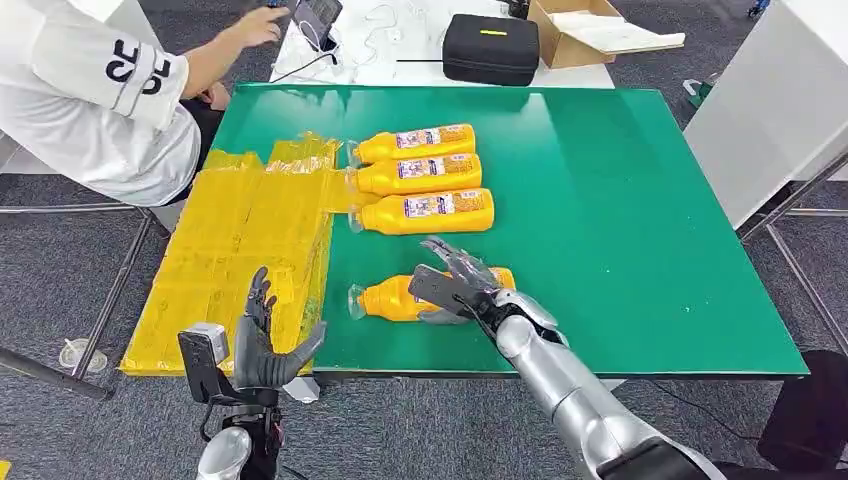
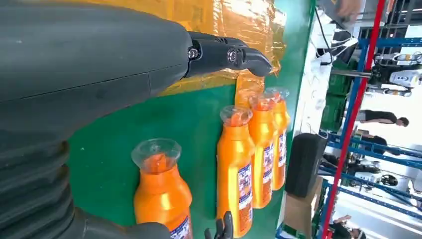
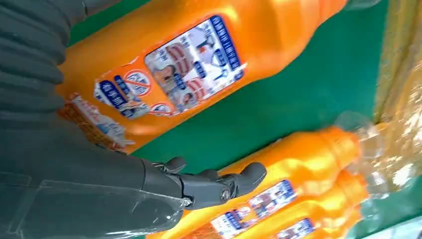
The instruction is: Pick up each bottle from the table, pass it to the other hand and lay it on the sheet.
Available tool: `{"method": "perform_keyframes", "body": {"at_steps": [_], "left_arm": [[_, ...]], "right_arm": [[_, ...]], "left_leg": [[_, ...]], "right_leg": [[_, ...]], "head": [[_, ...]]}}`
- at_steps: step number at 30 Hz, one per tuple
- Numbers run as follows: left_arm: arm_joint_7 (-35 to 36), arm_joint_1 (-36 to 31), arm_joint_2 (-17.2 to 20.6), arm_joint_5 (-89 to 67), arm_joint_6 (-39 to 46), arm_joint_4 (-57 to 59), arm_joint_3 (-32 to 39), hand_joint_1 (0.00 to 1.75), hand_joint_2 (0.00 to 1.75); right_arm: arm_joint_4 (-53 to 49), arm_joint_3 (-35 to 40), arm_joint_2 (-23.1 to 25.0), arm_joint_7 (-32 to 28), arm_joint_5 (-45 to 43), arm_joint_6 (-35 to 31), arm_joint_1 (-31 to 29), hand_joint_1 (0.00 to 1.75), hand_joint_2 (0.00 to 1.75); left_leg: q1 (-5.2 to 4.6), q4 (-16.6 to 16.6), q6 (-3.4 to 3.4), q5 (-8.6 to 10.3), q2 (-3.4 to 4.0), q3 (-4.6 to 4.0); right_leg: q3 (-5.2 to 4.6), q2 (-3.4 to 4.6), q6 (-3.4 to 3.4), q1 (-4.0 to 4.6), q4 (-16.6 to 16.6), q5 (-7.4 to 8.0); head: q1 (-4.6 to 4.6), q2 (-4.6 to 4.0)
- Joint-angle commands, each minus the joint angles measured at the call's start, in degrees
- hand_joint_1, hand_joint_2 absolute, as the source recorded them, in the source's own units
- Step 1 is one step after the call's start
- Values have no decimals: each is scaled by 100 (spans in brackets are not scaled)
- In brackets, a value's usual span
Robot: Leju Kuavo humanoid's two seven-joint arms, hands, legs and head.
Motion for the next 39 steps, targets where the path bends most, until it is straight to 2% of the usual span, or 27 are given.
{"method": "perform_keyframes", "body": {"at_steps": [1, 7, 8, 12, 18, 22, 23, 24, 25, 28, 30, 31, 33, 35, 36, 39], "left_arm": [[6, -218, 59, -10, -15, 379, 129, 0, 175], [5, -219, 60, -15, -16, 376, 124, 0, 175], [5, -219, 67, -17, -18, 372, 120, 0, 175], [6, -246, 73, -24, -26, 454, 143, 0, 175], [8, -341, 63, -31, -37, 639, 157, 0, 175], [10, -385, 66, -34, -51, 710, 140, 0, 175], [14, -390, 65, -36, -49, 716, 140, 0, 175], [16, -401, 63, -34, -56, 732, 134, 0, 175], [23, -410, 61, -36, -53, 747, 131, 0, 175], [33, -426, 52, -36, -51, 778, 120, 0, 175], [51, -435, 52, -32, -42, 800, 113, 0, 175], [58, -440, 50, -28, -43, 811, 106, 0, 175], [64, -450, 46, -23, -43, 836, 98, 0, 175], [64, -450, 46, -23, -43, 836, 98, 0, 175], [64, -450, 46, -23, -43, 836, 98, 0, 175], [84, -473, 33, -14, -47, 870, 91, 0, 175]], "right_arm": [[532, 354, -146, -37, -60, 78, -382, 0, 175], [523, 447, -178, -37, -51, 94, -407, 0, 175], [533, 534, -237, -23, -106, 230, -461, 0, 175], [595, 976, -622, 171, -98, 639, -766, 0, 175], [682, 1509, -1001, 189, -204, 1193, -1068, 0, 175], [724, 2013, -1201, 232, -322, 1325, -1187, 0, 175], [729, 2099, -1219, 243, -314, 1328, -1214, 0, 175], [753, 2229, -1230, 252, -376, 1382, -1259, 0, 175], [774, 2341, -1234, 282, -366, 1405, -1301, 0, 175], [810, 2538, -1234, 319, -331, 1481, -1391, 0, 175], [842, 2705, -1225, 359, -333, 1511, -1444, 0, 175], [880, 2822, -1214, 371, -357, 1557, -1473, 0, 175], [928, 2887, -1181, 390, -378, 1552, -1487, 0, 175], [928, 2887, -1181, 390, -378, 1552, -1487, 0, 175], [928, 2887, -1181, 390, -378, 1552, -1487, 0, 175], [1058, 3077, -1101, 414, -359, 1632, -1488, 0, 175]], "left_leg": [[-1, -3, 6, -8, 2, 29], [-1, -4, 6, -8, 2, 30], [-2, -4, 8, -14, 6, 45], [-3, -2, 5, -2, -2, 13], [-6, -1, 10, -8, -7, 35], [-7, -1, 10, -12, -1, 40], [-8, -3, 10, -14, -1, 49], [-6, -2, 6, -4, -8, 23], [-6, -4, 11, -16, -7, 59], [-8, -1, 7, -4, -3, 18], [-8, -1, 10, -13, 4, 44], [-8, -2, 7, -6, 0, 26], [-8, -1, 6, -3, -3, 18], [-7, -2, 9, -13, -1, 47], [-6, 0, 7, -7, -1, 25], [-7, 0, 8, -10, 1, 32]], "right_leg": [[29, -6, -7, 2, -4, -8], [31, -6, -8, 3, -4, -9], [46, -6, -11, 3, -4, -14], [14, -8, -4, -1, -1, -4], [39, -16, -6, -1, -3, -11], [41, -10, -8, -1, -2, -12], [51, -12, -9, -1, -5, -14], [25, -14, -4, -2, -3, -6], [63, -20, -11, 2, -7, -18], [19, -7, -2, -4, -2, -3], [44, -5, -7, -2, -4, -11], [26, -6, -4, -3, -3, -4], [19, -7, -3, -3, -2, -3], [48, -11, -10, 0, -3, -12], [26, -8, -5, -1, -2, -6], [32, -6, -5, -1, -2, -8]], "head": [[2, -2], [0, -2], [0, -2], [0, -2], [2, -2], [-2, -2], [0, -2], [0, 0], [-2, -2], [0, -2], [0, -2], [0, -2], [0, -2], [2, -2], [0, -2], [0, -2]]}}
